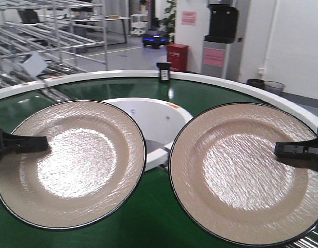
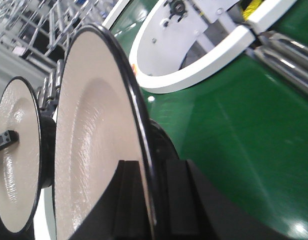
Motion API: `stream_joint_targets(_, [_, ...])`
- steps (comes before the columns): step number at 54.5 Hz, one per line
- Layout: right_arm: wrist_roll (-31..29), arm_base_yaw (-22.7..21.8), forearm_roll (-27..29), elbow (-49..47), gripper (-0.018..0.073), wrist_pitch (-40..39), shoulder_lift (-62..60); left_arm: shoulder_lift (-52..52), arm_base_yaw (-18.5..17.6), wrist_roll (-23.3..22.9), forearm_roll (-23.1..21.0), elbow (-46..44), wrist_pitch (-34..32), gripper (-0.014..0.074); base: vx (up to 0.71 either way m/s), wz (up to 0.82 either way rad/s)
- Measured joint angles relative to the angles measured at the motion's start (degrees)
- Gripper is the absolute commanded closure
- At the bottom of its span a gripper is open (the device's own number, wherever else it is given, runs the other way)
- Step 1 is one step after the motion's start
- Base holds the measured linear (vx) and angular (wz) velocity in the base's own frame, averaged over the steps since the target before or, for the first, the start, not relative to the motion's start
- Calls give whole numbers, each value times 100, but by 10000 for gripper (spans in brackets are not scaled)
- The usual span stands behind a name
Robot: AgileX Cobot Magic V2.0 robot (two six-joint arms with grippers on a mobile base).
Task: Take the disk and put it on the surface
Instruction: 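Hold both plates raised while the base drives to the steel table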
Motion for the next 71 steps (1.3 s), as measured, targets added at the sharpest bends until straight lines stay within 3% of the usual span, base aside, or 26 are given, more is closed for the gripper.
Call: stream_joint_targets(71, [2,-16,-5,0,568,-26,0,0,0,0,0,0,43,603,-16,-65])
